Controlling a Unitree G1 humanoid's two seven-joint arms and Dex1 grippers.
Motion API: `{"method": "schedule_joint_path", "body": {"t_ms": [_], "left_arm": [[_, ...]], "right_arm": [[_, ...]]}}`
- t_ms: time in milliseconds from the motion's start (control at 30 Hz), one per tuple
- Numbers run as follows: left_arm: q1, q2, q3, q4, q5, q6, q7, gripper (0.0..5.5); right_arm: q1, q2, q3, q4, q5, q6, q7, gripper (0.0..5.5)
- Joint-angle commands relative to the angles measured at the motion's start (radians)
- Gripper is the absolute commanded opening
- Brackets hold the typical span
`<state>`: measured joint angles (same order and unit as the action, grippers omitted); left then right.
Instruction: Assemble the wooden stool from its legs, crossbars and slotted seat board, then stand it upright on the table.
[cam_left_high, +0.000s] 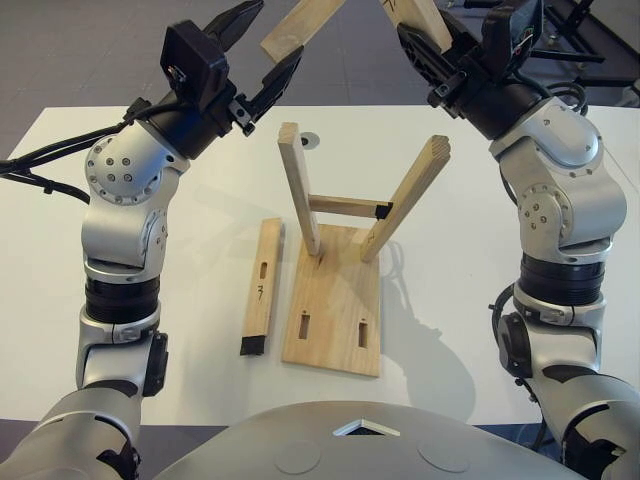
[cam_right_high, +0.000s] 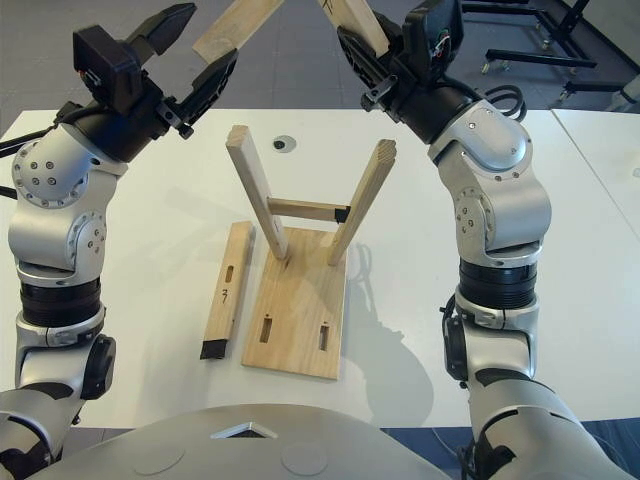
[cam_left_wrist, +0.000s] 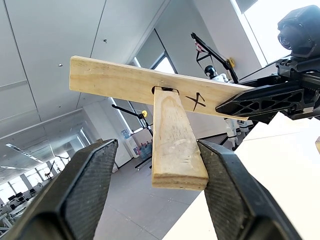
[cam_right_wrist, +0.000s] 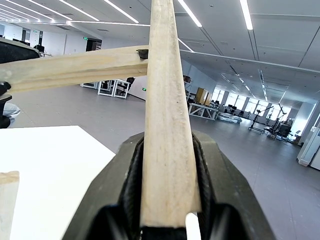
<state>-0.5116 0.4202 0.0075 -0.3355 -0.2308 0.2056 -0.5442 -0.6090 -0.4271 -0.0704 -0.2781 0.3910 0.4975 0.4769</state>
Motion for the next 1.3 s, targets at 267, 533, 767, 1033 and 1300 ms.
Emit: {"method": "schedule_joint_path", "body": {"t_ms": [267, 533, 767, 1033, 1300], "left_arm": [[0.001, 0.001, -0.003, 0.015, 0.002, -0.012, -0.004, 2.85], [-0.002, 0.004, -0.002, 0.009, 0.004, -0.009, 0.0, 2.85], [-0.002, 0.008, 0.0, 0.006, 0.004, -0.006, -0.002, 2.85], [0.003, 0.013, 0.007, 0.011, 0.003, -0.009, -0.005, 2.85], [0.001, 0.014, 0.009, 0.017, 0.004, -0.014, -0.007, 2.85]], "right_arm": [[0.01, -0.025, -0.002, 0.003, -0.016, -0.017, 0.022, 1.12], [0.018, -0.032, -0.001, 0.004, -0.014, -0.011, 0.031, 1.12], [0.028, -0.039, -0.001, -0.003, -0.019, -0.012, 0.035, 1.12], [0.035, -0.042, 0.003, -0.004, -0.025, -0.015, 0.038, 1.12], [0.035, -0.045, 0.001, 0.003, -0.033, -0.024, 0.043, 1.12]]}}
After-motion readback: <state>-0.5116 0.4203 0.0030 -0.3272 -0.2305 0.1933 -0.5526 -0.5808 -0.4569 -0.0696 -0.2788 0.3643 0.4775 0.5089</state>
